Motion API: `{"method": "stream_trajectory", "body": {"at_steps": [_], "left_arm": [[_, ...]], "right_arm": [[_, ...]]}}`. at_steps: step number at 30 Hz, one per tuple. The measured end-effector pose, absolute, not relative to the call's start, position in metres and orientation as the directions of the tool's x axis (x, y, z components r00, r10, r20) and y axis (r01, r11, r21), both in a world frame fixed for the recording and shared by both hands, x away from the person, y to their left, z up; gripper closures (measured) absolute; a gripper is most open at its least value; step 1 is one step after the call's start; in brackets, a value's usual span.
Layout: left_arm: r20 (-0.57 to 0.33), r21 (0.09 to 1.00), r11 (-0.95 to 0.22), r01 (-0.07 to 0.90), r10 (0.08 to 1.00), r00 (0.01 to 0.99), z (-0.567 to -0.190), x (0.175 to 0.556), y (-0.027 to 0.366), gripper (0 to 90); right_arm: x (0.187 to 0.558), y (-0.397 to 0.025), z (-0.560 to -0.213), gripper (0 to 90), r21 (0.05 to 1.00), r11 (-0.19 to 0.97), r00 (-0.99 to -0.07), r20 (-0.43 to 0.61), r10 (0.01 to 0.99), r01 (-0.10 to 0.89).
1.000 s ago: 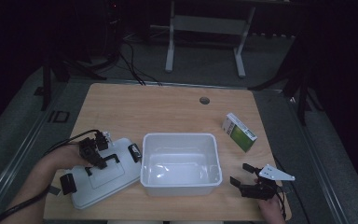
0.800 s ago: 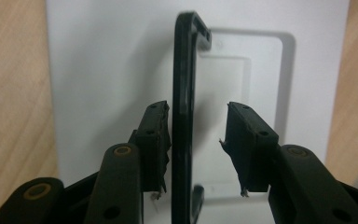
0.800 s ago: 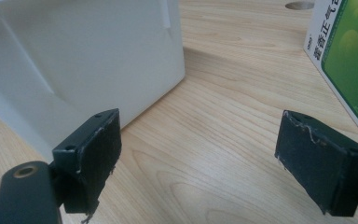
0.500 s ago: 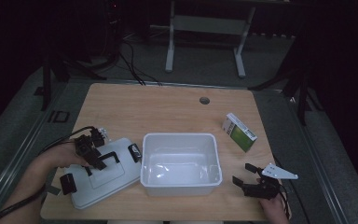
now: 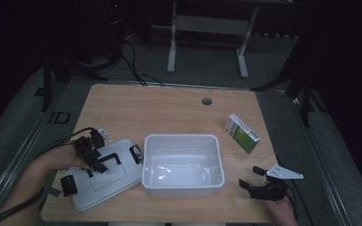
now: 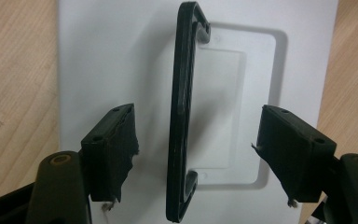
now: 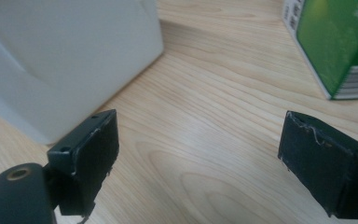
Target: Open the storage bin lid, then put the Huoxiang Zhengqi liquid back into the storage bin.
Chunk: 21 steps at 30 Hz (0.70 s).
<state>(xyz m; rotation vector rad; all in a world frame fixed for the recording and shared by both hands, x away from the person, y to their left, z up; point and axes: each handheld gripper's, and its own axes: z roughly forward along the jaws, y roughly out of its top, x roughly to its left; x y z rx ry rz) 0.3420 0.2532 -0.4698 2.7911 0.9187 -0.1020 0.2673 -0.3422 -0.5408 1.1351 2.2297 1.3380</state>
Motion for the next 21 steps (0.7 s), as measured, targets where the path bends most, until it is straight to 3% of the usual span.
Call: {"method": "stream_trajectory", "body": {"at_steps": [21], "left_arm": [[-0.140, 0.179, -0.789, 0.588, 0.571, 0.809, -0.472, 0.337, 0.257, 28.7]], "right_arm": [[0.303, -0.373, -0.523, 15.2, 0.828, 0.229, -0.562, 0.121, 0.818, 0.512]]}}
